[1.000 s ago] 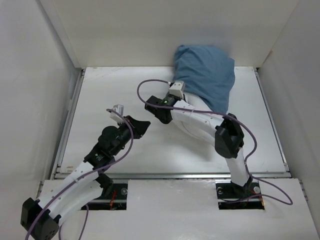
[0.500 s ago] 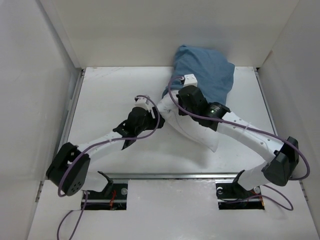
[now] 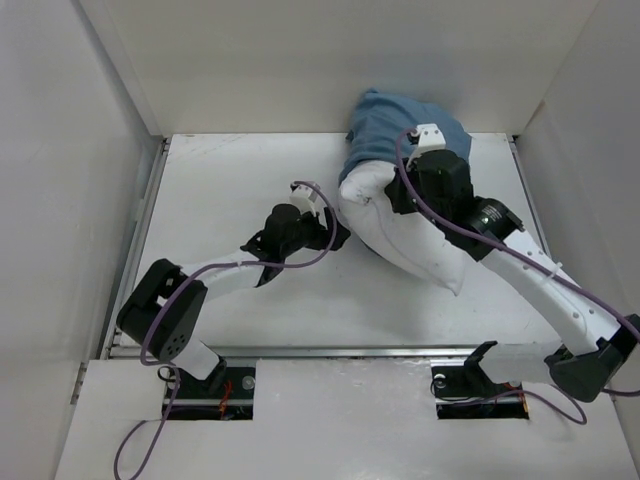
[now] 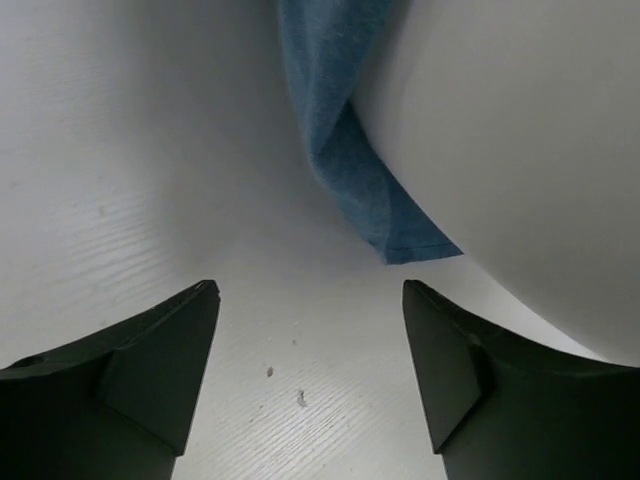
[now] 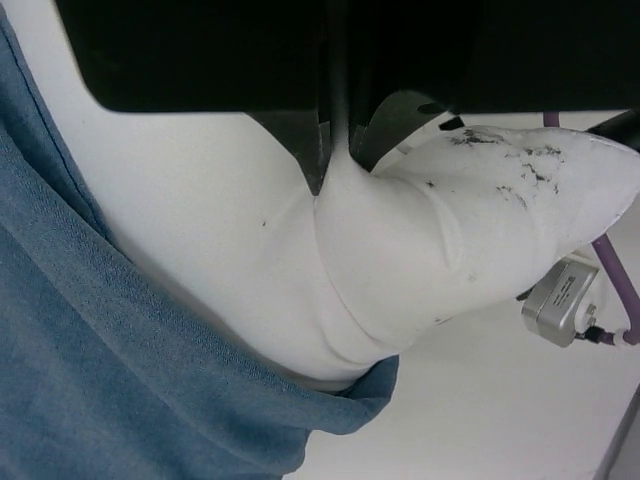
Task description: Put the pillow into the pillowcase
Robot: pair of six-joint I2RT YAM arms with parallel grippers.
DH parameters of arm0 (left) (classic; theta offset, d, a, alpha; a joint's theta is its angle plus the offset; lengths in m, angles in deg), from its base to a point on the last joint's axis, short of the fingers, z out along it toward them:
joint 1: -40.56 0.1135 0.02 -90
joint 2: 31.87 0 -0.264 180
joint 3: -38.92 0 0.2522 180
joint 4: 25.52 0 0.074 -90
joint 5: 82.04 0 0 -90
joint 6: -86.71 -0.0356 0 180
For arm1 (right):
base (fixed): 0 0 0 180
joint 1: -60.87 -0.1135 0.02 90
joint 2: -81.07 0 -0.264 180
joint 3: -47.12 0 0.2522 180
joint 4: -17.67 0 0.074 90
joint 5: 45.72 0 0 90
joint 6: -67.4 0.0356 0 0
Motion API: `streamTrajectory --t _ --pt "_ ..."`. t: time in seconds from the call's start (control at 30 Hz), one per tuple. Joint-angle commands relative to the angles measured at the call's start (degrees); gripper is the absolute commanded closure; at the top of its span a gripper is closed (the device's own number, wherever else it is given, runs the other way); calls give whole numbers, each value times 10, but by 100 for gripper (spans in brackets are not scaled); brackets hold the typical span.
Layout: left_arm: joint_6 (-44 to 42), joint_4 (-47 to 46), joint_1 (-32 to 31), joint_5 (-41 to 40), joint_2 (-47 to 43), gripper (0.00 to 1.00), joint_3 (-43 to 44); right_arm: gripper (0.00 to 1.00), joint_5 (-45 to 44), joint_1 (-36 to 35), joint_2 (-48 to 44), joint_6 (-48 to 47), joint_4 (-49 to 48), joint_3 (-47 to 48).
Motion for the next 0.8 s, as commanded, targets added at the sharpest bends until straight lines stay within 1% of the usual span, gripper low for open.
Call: streamTrajectory --t 0.0,0.1,0.2,0.23,0.27,0.33,0.37,0.53,0.63,0.7,0.73,0.77 --pt "-16 -123 -11 71 -28 24 -29 100 3 11 -35 0 -31 51" --pt "-16 -197 -31 88 -28 3 -48 100 8 11 -41 5 -21 62" --pt "-16 -205 -42 83 11 3 -24 100 25 11 -46 5 -21 77" --pt "-16 -189 -42 71 35 8 -13 100 34 11 -52 11 -21 77" --pt "-5 -189 -42 40 46 10 6 100 34 11 -57 11 -16 85" --pt "11 -189 -42 31 66 15 12 100 50 11 -63 11 -16 90" --pt "17 -205 -36 15 66 17 17 100 50 11 -71 11 -16 90" --pt "5 -182 -30 -31 80 19 50 100 56 16 -90 16 -9 101" --pt "5 -176 -30 -37 92 19 65 100 56 16 -96 16 -4 107" --pt "11 -193 -30 -37 98 24 71 100 62 16 -96 16 -4 107" --pt "16 -202 -30 -14 99 27 77 100 67 16 -96 16 -4 107" --pt "22 -220 -30 1 105 34 83 100 67 16 -96 21 1 107"
